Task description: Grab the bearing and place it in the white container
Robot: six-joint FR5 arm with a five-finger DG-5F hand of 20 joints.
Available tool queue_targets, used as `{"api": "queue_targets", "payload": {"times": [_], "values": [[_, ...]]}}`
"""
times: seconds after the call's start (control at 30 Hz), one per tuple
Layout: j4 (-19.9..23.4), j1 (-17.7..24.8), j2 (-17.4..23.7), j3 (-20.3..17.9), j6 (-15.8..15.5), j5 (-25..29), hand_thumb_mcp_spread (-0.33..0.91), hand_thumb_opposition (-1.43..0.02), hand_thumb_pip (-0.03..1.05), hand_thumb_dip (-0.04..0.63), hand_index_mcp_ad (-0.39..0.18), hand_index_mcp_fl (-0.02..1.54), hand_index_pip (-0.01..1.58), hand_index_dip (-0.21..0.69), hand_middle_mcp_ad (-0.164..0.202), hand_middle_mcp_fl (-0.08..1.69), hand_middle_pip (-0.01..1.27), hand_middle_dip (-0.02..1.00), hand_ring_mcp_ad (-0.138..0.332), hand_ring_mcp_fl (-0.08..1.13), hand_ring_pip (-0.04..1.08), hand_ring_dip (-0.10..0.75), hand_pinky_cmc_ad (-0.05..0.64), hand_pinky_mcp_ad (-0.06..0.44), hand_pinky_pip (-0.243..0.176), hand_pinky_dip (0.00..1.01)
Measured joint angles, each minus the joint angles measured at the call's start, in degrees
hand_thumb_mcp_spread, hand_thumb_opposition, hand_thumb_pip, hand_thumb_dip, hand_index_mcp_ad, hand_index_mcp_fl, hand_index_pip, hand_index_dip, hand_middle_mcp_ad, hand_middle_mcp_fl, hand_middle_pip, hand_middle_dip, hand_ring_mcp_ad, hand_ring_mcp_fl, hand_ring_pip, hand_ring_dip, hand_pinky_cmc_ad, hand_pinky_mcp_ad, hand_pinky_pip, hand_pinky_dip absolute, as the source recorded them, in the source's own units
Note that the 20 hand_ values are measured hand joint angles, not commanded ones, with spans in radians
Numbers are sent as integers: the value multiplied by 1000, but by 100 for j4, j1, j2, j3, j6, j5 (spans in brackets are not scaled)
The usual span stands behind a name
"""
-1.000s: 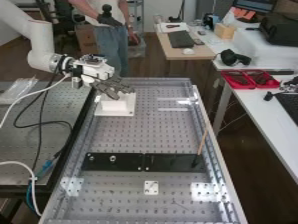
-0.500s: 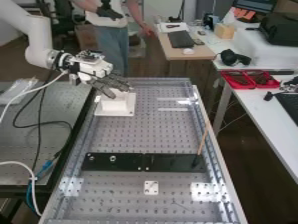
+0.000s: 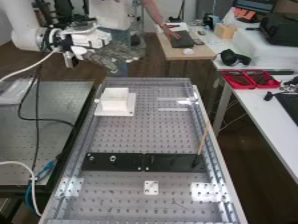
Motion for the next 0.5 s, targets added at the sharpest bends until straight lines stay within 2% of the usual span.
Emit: {"api": "queue_targets", "payload": {"times": [0.07, 0.2, 0.4, 0.5], "values": [[-81, -104, 37, 64, -11, -140, 213, -709, 668, 208, -124, 52, 564, 3, 51, 37, 122, 206, 110, 2, 91, 101, 328, 279, -75, 447], [-430, -611, 145, 370, -20, -811, 211, -698, 653, 204, -126, 138, 321, 2, 52, 58, 122, 206, 113, 2, 89, 101, 353, 293, -75, 447], [-868, -1379, 156, 818, 62, -1733, 204, -698, 651, 188, -120, 187, 229, 33, 51, 75, 126, 206, 115, 0, 89, 101, 349, 295, -75, 447], [-996, -1628, 130, 969, 99, -2004, 208, -698, 651, 188, -119, 192, 195, 33, 52, 106, 120, 206, 117, 0, 89, 101, 346, 295, -75, 447]]}}
